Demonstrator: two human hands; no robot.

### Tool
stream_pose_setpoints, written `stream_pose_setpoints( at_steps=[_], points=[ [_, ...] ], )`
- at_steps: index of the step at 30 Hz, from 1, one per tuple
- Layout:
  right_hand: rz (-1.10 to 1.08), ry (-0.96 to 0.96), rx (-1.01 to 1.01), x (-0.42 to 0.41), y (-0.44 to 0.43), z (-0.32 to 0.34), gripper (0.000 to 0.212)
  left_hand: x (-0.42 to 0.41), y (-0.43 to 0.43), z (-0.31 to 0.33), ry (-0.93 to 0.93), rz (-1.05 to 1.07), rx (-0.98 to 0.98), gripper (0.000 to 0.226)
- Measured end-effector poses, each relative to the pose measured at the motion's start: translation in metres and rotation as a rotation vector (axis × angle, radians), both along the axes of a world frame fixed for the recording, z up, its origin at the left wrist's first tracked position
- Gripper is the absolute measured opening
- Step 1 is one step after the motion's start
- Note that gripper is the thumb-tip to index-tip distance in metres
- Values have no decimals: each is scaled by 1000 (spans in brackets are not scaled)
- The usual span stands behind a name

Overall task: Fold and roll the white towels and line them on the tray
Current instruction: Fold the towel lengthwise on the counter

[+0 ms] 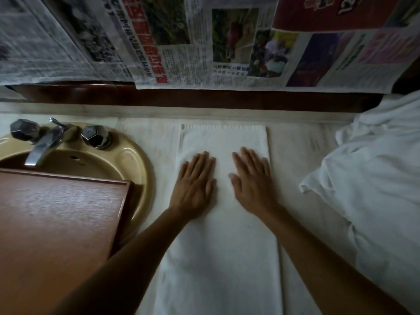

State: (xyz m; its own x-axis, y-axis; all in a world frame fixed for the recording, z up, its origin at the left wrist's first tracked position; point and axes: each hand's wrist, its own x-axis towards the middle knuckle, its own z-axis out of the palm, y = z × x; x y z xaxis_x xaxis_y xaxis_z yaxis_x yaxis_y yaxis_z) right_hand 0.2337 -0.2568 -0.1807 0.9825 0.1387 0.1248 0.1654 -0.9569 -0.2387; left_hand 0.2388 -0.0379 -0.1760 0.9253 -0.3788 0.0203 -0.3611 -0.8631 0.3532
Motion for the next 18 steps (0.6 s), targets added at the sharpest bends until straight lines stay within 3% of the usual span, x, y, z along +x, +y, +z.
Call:
stream_pose_setpoints(
  at_steps=[4, 9, 13, 18],
  points=[
    [-149, 110, -45, 28, -45, 1, 64, 9, 35, 3, 49, 138, 44, 65],
    [-259, 209, -8, 21, -37, 7, 64, -16, 56, 16, 146, 241, -17, 63],
    [-309, 110, 124, -55, -24, 13, 62, -108, 68, 28, 33, 328, -96, 37],
    [-306, 40, 154, -178, -19, 23, 51, -236, 72, 44, 148, 610, -278, 14]
  ],
)
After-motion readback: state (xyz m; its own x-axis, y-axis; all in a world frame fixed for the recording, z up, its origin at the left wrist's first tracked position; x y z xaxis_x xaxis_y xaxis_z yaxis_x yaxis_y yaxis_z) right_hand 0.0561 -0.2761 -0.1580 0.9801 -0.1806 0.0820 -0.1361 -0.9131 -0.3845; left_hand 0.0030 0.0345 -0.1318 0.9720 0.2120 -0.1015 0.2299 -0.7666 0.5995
